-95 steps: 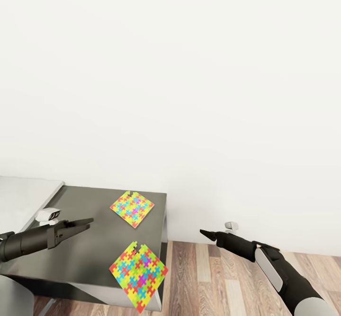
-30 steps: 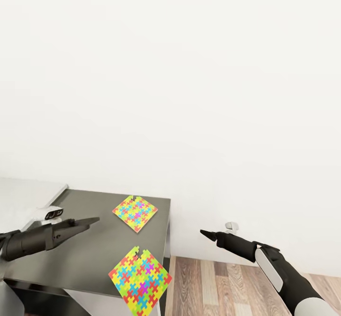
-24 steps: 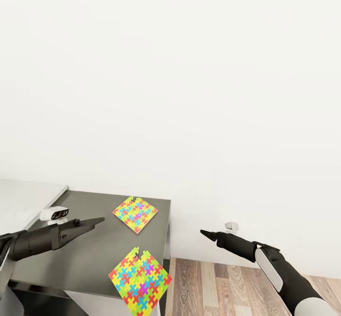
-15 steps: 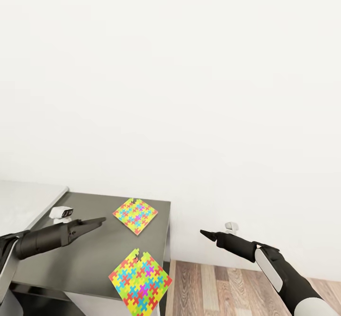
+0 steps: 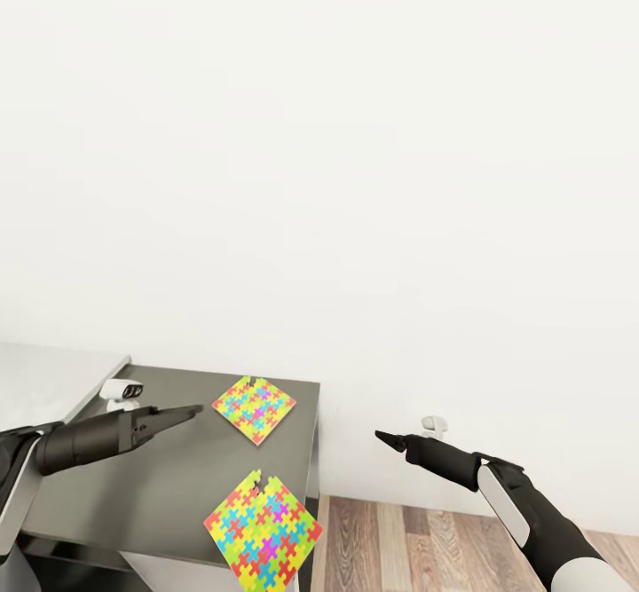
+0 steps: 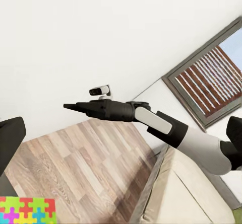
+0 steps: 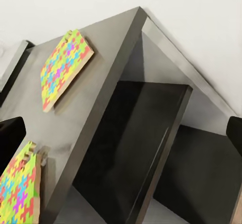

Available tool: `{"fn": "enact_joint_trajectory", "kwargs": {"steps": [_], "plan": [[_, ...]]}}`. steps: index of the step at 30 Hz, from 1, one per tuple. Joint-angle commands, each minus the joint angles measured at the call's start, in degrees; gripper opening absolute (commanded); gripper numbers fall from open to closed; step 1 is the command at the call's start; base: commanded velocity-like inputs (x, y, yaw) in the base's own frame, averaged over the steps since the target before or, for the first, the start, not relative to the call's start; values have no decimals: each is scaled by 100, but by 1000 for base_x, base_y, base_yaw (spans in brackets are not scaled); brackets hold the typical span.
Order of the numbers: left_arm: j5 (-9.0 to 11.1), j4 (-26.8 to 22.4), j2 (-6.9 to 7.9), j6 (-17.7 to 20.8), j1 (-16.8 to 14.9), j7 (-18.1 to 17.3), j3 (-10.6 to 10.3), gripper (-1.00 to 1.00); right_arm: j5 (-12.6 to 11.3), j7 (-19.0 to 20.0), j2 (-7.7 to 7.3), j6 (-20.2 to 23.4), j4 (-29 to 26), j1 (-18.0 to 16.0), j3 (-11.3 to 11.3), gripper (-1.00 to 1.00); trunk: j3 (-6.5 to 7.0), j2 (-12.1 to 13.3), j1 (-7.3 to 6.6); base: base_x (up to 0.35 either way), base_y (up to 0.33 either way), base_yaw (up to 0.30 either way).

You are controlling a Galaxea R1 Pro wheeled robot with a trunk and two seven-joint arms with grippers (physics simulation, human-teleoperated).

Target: Put all the toys in the child's room - the three board games (two on the bed and one on the table), the two jigsaw puzzles on the table, and the tennis ball on the table - inside the toy box on the table in the child's room.

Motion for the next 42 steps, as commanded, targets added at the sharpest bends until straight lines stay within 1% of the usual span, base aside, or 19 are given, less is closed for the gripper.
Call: {"fn": "enact_joint_trajectory", "kwargs": {"steps": [1,4,6,7,9,12,15,21,23,26,27,30,35,38,39,40,42], "plan": [[9,-2,5,60,-8,-17,-11,100,-60,-10,-6,47,-3,-4,14,100,3,-4,0,0,0,0],[13,-4,20,60,-13,-37,-105,100,-59,-9,-6,47,-3,-5,15,100,31,-4,0,0,0,0],[14,-5,24,60,-14,-69,-126,100,-59,-6,-6,47,-3,-5,15,100,49,-4,0,0,0,0],[14,-5,26,60,-11,-158,-138,100,-59,-4,-6,47,-2,-5,15,100,58,-4,0,0,0,4],[8,-5,29,45,-8,-504,-144,100,-59,0,-6,47,-3,-5,15,100,74,-4,0,0,0,26],[2,-5,30,-52,-7,-860,-139,100,-62,4,-7,49,-3,-5,15,100,87,-4,0,0,0,17],[-7,-5,30,-133,-6,-860,-139,100,-66,6,-9,53,-3,-5,10,100,91,-4,0,0,56,5],[-11,-5,30,-251,1,-860,-142,100,-80,-13,-6,82,2,-5,2,100,93,-4,0,-48,212,1],[-11,-5,30,-336,2,-860,-142,100,-129,-17,-6,115,1,-9,-16,100,93,-4,0,-79,259,0],[-11,-5,30,-374,2,-860,-142,100,-161,-17,-4,260,-9,-22,-24,100,93,-4,0,-85,266,0],[-11,-5,30,-384,2,-860,-142,100,-168,0,-5,387,-16,-25,-34,100,93,-4,0,-70,234,0],[-11,-3,28,-395,2,-860,-142,100,-199,25,-5,574,-25,-29,-70,100,93,-4,0,-43,151,0],[-11,-1,23,-403,2,-860,-143,100,-243,22,-1,706,-39,-31,-102,100,93,-4,0,-13,44,0],[-11,2,22,-405,2,-860,-143,100,-366,14,1,746,-44,-32,-111,100,93,-4,0,-3,11,0],[-11,2,22,-405,2,-860,-143,100,-482,1,2,767,-44,-32,-113,100,93,-4,0,-2,6,0],[-11,3,22,-407,2,-860,-143,100,-546,-4,2,778,-43,-32,-114,100,93,-4,0,-1,4,0],[-11,1,22,-410,2,-860,-143,100,-803,-24,-5,842,-33,-32,-116,100,93,-4,0,-1,2,0]]}}
